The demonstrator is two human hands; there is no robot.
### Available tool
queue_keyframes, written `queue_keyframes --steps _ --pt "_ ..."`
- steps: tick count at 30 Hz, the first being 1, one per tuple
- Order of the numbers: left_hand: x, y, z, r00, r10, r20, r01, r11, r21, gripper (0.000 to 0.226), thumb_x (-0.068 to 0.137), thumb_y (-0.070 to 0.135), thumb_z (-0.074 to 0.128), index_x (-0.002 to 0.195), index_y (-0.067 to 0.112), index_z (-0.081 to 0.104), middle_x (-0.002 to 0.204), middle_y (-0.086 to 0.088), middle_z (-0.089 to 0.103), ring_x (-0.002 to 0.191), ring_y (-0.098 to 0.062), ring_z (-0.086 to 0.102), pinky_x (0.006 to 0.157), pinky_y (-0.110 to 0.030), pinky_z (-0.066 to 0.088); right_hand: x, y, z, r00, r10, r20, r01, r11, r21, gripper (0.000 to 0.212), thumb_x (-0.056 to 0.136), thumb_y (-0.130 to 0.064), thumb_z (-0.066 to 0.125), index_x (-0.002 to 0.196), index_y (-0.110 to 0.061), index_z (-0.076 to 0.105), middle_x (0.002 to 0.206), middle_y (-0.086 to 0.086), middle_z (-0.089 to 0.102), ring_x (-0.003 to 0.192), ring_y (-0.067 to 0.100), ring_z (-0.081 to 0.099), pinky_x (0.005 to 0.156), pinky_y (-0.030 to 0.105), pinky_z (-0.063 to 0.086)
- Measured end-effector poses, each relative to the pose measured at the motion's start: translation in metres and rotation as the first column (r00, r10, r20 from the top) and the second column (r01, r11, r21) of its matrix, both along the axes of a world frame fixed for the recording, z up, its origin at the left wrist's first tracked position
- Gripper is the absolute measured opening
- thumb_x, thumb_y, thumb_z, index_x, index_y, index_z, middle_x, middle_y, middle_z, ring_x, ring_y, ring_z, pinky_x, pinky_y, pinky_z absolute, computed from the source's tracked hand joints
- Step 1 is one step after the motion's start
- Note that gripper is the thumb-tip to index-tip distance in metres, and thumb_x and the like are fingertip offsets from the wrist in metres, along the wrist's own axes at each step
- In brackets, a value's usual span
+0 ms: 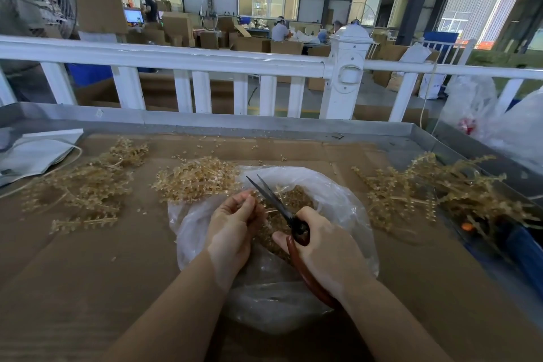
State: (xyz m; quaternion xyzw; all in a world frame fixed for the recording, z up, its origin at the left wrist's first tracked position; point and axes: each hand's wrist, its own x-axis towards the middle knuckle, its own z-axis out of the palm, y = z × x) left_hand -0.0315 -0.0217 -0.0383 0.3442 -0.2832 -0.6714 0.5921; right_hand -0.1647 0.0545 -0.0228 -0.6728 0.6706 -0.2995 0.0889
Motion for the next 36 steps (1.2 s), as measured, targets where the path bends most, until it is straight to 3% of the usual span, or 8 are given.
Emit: queue_keyframes --steps 7,12,15,19,28,36 --pt "0.0003 0.0014 -0.0005 0.999 0.027 -0.017 -0.028 0.999 -0.040 0.027 0.092 -0.008 0.046 0.077 0.013 0.048 0.066 -0.005 0.055 0.050 -0.009 0.060 0.049 -0.021 0.052 0.0001 -0.0006 -0.0002 1.000 0.004 0.020 -0.005 1.000 0.004 0.030 0.084 -0.059 0.057 0.090 -0.032 0.048 0.072 -0.015 0.052 0.074 0.006 0.054 0.064 0.022 0.037" --pt "0.0000 0.0020 0.0005 1.000 0.014 -0.018 -0.015 0.999 -0.042 0.030 0.092 -0.010 0.044 0.071 0.012 0.047 0.060 -0.002 0.057 0.049 -0.008 0.060 0.048 -0.021 0.052 -0.0016 -0.0016 -0.0008 0.999 0.001 0.042 -0.001 1.000 -0.006 0.030 0.083 -0.059 0.058 0.088 -0.030 0.050 0.070 -0.015 0.053 0.071 0.002 0.052 0.060 0.014 0.036" --pt "0.0001 0.0021 0.0009 1.000 0.010 -0.028 -0.012 0.999 -0.039 0.031 0.092 -0.010 0.044 0.070 0.012 0.045 0.060 -0.002 0.060 0.048 -0.007 0.060 0.047 -0.020 0.051 -0.0017 -0.0026 -0.0010 0.999 0.000 0.035 0.000 1.000 -0.008 0.032 0.084 -0.059 0.058 0.090 -0.029 0.051 0.073 -0.014 0.055 0.074 0.004 0.055 0.063 0.019 0.040" --pt "0.0000 0.0025 0.0014 1.000 0.021 0.006 -0.021 0.999 -0.045 0.030 0.091 -0.010 0.045 0.068 0.009 0.047 0.058 -0.001 0.060 0.047 -0.007 0.059 0.047 -0.020 0.051 -0.0016 -0.0025 -0.0007 0.999 0.015 0.041 -0.014 1.000 -0.008 0.030 0.084 -0.058 0.058 0.090 -0.030 0.051 0.070 -0.017 0.052 0.069 -0.002 0.051 0.058 0.009 0.035" --pt "0.0015 0.0024 0.0020 1.000 0.021 -0.022 -0.021 1.000 0.008 0.018 0.089 -0.004 0.054 0.089 0.008 0.068 0.069 -0.001 0.067 0.059 -0.009 0.063 0.052 -0.020 0.053 -0.0014 -0.0021 -0.0007 0.999 0.010 0.042 -0.010 1.000 -0.002 0.030 0.084 -0.059 0.058 0.086 -0.030 0.048 0.070 -0.014 0.053 0.070 0.001 0.052 0.058 0.010 0.034" --pt "0.0003 0.0024 0.0015 1.000 0.006 -0.008 -0.006 1.000 -0.008 0.028 0.083 -0.019 0.052 0.089 0.005 0.064 0.065 -0.002 0.069 0.061 -0.009 0.068 0.057 -0.018 0.055 -0.0010 -0.0014 -0.0021 1.000 0.014 -0.009 -0.014 1.000 -0.006 0.031 0.083 -0.062 0.057 0.088 -0.033 0.047 0.070 -0.015 0.052 0.071 0.003 0.052 0.060 0.017 0.035"
